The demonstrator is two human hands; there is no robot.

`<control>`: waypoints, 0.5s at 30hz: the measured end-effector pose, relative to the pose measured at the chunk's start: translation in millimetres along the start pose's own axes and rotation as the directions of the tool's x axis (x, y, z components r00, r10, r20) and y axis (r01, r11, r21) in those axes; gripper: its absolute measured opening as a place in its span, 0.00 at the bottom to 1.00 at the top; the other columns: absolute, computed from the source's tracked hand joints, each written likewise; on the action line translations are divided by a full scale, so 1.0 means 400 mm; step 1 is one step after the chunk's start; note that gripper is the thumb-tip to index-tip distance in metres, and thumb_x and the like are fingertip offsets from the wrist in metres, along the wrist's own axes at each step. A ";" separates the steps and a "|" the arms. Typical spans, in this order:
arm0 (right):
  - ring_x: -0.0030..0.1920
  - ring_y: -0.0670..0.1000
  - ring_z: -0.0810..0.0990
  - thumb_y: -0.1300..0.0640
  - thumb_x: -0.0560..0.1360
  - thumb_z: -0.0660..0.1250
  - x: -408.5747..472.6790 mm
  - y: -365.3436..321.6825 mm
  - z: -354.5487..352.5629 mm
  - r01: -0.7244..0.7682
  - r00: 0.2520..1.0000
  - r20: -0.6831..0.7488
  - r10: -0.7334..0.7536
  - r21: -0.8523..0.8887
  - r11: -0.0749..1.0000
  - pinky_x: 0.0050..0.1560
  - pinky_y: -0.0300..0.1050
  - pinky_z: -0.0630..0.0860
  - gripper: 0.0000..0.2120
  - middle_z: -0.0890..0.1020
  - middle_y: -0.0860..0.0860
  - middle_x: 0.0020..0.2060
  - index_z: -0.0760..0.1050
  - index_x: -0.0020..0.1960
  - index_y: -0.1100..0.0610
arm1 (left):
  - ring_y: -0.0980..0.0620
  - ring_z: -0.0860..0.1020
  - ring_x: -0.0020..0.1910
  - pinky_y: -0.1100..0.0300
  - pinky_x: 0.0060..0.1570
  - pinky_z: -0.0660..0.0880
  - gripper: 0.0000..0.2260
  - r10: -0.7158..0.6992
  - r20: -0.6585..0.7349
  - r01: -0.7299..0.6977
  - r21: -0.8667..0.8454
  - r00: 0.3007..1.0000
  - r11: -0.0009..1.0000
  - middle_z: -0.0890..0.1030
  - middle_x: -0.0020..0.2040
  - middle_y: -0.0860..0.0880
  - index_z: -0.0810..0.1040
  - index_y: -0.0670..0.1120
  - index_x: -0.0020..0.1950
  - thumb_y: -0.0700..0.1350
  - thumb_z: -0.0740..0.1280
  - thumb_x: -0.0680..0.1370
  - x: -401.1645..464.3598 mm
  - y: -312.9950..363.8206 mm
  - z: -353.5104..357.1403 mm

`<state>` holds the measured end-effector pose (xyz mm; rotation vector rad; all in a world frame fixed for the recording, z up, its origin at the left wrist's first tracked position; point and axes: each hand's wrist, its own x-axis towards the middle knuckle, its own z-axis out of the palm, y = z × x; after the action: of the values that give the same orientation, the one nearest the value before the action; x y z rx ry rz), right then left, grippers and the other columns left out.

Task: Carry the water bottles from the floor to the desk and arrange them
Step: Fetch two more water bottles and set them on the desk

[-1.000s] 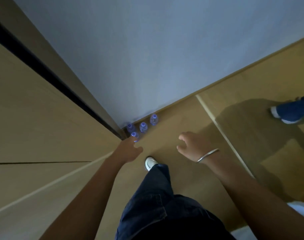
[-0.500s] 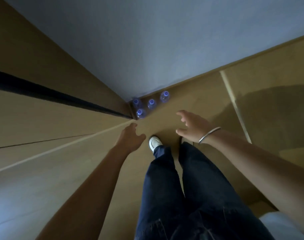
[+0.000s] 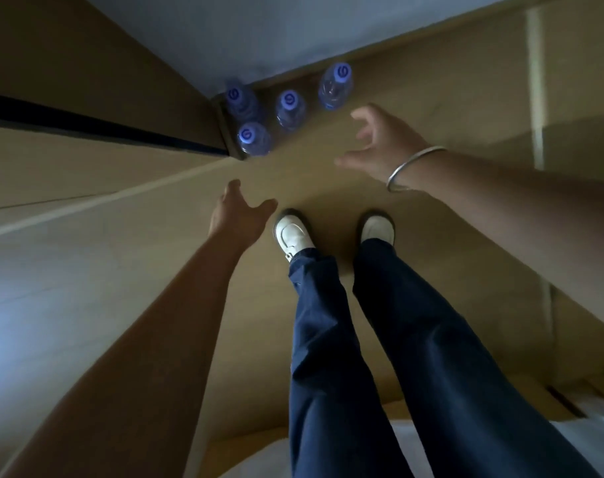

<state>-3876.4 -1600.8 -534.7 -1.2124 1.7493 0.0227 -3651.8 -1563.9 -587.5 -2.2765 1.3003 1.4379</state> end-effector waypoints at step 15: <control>0.73 0.51 0.60 0.47 0.64 0.76 0.453 0.138 0.234 0.116 0.993 -0.034 -0.115 0.012 0.993 0.71 0.44 0.60 0.49 0.60 0.52 0.73 0.51 0.75 0.56 | 0.39 0.74 0.61 0.45 0.56 0.75 0.40 -0.063 -0.093 0.042 -0.210 0.994 0.977 0.72 0.65 0.43 0.64 0.49 0.69 0.53 0.78 0.62 0.478 -0.010 0.149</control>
<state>-3858.1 -1654.6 -738.1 -1.3084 1.7020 -0.0787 -3656.9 -1642.1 -772.0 -2.5253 1.1536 1.5260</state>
